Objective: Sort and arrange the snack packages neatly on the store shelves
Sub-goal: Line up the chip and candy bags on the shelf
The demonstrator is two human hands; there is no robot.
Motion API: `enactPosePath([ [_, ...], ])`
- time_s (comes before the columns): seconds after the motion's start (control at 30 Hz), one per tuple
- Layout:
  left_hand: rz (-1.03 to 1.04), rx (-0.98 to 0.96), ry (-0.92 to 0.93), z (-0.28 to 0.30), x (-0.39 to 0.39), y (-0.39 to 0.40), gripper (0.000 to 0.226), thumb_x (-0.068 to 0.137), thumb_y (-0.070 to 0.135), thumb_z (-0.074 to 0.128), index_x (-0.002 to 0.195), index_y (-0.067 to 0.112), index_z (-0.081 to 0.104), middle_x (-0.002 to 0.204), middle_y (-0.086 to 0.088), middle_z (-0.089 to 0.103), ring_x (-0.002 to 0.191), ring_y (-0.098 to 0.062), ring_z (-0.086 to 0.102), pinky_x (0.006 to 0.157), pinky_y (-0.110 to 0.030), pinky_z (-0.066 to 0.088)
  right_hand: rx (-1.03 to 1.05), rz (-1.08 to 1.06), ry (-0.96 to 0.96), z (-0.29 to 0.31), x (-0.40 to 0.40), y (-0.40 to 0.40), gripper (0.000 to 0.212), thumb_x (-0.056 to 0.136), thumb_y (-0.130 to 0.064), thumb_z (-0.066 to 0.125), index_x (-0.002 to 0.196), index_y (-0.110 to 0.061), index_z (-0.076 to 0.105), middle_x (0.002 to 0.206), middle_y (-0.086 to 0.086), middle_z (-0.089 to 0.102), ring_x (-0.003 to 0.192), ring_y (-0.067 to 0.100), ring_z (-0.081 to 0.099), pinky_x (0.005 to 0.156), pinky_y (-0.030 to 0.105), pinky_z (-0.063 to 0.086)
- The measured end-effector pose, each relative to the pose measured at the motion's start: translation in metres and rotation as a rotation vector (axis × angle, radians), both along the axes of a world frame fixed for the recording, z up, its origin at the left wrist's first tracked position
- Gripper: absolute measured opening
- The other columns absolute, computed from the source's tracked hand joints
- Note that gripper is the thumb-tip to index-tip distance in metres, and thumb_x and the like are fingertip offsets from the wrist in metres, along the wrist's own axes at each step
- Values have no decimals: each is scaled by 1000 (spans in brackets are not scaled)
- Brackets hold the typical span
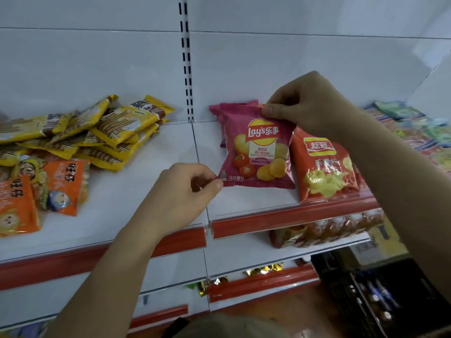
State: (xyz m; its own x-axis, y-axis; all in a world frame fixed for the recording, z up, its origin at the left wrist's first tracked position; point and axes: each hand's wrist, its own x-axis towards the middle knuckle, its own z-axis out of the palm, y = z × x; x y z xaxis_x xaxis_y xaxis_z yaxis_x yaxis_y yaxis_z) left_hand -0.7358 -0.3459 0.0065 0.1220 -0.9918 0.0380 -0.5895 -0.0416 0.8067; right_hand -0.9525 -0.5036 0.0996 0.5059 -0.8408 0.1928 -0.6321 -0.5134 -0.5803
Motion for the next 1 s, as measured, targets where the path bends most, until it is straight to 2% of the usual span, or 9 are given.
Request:
enactPosePath([
  [0.07,6,-14,-124,1,-8,-2,14,92,35,68,80,31,74,73,15,68,74,-3,62,61,-18,45,19,18,27,-3,-3,-8,16,89,-37,74,90,-22,79,79,-12,73,70,0,68,62,17,51],
  [0.17,-9,-7,-257,2,-18,-3,12,93,36,69,85,31,76,78,15,64,74,-2,59,61,-17,42,18,46,96,-10,-3,-15,20,89,-37,74,93,-19,80,86,-8,75,81,6,70,70,27,57],
  [0.23,-10,-8,-303,1,-23,-4,9,92,36,71,87,30,77,81,16,62,77,0,58,63,-17,41,20,62,121,-14,-4,-18,20,89,-36,75,94,-18,80,88,-7,75,83,9,70,70,25,58],
  [0.37,26,-9,-311,-4,-31,-5,3,88,31,76,88,30,78,82,18,64,78,2,59,65,-14,43,32,76,122,-24,-8,-23,18,89,-38,75,93,-21,80,86,-9,73,81,6,68,64,19,51],
  [0.5,47,-7,-304,-5,-35,-3,3,84,30,80,84,31,77,80,17,66,76,0,61,67,-19,48,33,87,117,-34,-13,-22,15,90,-38,73,93,-24,77,84,-16,68,79,3,64,61,18,50],
  [0.73,-12,28,-335,-5,-36,5,2,88,31,77,87,33,75,87,16,66,82,-3,62,69,-20,50,-99,133,123,-42,-14,-13,24,91,-41,71,104,-21,79,94,-7,72,87,10,63,67,17,45],
  [0.83,5,36,-325,-7,-36,10,4,91,31,72,90,34,74,90,17,66,84,-3,61,67,-18,45,-143,162,80,-44,-14,-8,24,90,-40,72,103,-21,80,94,-7,72,88,10,61,69,15,42],
  [0.9,19,26,-330,-8,-36,11,7,92,29,72,89,35,73,90,18,66,84,-1,61,65,-15,41,-161,172,80,-48,-14,-7,23,91,-40,72,101,-22,80,93,-8,71,88,11,60,74,23,47],
  [1.0,21,17,-343,-8,-38,13,11,93,27,69,88,37,70,91,18,65,86,-1,61,67,-17,45,-201,137,90,-57,-14,-10,20,90,-43,71,100,-27,80,93,-11,71,95,17,60,86,44,53],
])
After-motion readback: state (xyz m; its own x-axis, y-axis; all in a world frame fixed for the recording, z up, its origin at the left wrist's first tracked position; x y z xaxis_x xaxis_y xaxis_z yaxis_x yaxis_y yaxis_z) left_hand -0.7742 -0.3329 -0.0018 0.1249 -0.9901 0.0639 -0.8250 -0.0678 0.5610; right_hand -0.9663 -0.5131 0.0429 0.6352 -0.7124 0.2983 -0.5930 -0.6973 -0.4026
